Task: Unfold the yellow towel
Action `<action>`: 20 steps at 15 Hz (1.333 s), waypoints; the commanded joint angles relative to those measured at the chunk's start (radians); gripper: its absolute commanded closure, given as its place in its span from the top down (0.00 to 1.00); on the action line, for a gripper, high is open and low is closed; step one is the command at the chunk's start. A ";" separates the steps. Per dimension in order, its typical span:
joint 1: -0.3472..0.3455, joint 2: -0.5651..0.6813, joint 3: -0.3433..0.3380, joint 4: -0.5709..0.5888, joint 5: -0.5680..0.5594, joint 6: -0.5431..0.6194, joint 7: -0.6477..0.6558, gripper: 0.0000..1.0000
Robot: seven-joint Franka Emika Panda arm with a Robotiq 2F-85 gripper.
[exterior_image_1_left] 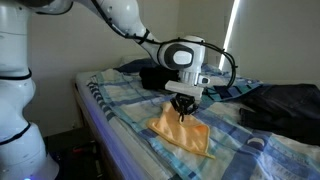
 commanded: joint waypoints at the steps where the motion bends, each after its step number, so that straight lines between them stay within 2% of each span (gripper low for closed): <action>1: -0.010 -0.002 0.004 0.017 0.012 0.007 -0.005 0.03; 3: -0.011 0.002 0.002 0.026 0.009 0.009 0.005 0.07; 9: -0.028 0.021 -0.014 0.109 0.068 0.001 0.136 0.05; 20: -0.018 0.121 0.004 0.308 0.055 0.010 0.270 0.05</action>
